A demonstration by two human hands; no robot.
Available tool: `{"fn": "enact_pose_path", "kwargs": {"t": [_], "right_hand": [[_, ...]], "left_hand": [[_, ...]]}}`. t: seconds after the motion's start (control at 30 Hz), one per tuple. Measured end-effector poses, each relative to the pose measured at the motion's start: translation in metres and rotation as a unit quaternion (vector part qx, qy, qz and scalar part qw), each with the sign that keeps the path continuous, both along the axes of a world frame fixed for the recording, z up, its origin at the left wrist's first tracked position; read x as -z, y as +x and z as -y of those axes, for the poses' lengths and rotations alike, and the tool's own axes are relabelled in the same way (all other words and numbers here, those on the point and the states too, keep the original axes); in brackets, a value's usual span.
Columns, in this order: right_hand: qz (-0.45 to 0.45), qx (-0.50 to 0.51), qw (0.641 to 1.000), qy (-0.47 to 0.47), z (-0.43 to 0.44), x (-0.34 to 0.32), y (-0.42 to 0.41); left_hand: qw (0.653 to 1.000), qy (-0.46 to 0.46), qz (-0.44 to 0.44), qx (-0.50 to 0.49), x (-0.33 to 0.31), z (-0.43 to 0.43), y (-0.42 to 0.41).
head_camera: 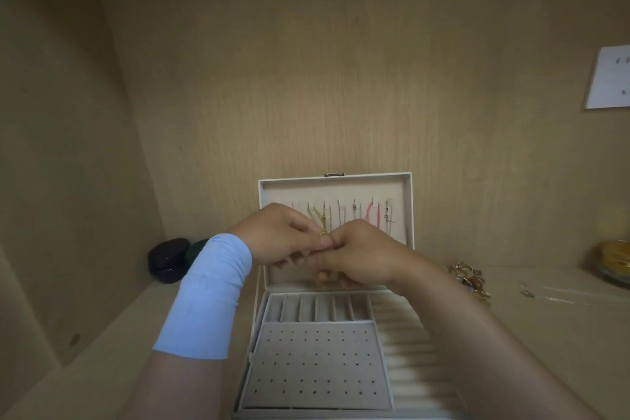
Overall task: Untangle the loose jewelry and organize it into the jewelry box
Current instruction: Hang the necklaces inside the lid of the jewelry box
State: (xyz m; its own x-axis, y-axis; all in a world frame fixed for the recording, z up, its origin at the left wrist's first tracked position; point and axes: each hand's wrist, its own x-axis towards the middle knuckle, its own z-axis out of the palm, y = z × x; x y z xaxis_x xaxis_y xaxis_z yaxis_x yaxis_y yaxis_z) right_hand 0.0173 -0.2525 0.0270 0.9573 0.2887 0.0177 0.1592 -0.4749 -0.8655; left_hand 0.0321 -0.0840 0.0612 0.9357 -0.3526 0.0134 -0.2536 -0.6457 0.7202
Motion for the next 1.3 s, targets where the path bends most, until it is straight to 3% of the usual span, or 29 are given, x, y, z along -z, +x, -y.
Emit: {"fn": "enact_pose_path", "kwargs": {"t": [0.17, 0.27, 0.37, 0.57, 0.8, 0.93, 1.13, 1.3], "right_hand": [[0.078, 0.066, 0.995, -0.019, 0.002, 0.000, 0.006], [0.141, 0.112, 0.982, -0.050, 0.002, -0.004, 0.009], [0.177, 0.137, 0.975, -0.002, 0.003, -0.006, 0.015], [0.199, 0.134, 0.970, 0.046, 0.002, -0.004, 0.028], [0.205, 0.104, 0.971, 0.067, -0.007, 0.002, 0.034], [0.226, 0.079, 0.970, -0.028, -0.010, 0.008, 0.034], [0.244, 0.087, 0.941, -0.217, -0.009, 0.010, 0.033], [0.263, 0.066, 0.931, -0.245, -0.006, 0.007, 0.027]], "left_hand": [[0.999, -0.008, 0.023, -0.035, -0.001, -0.004, 0.002], [0.994, 0.069, 0.038, -0.078, 0.006, -0.008, 0.010], [0.990, 0.126, 0.013, -0.054, 0.012, -0.003, 0.011], [0.960, 0.272, 0.042, -0.056, 0.016, 0.014, 0.011], [0.956, 0.289, 0.014, -0.043, 0.009, 0.009, 0.009], [0.958, 0.282, -0.007, -0.042, 0.005, 0.004, 0.007], [0.965, 0.260, 0.000, -0.045, 0.005, 0.001, 0.007], [0.971, 0.232, 0.042, -0.035, 0.007, 0.005, 0.008]]}}
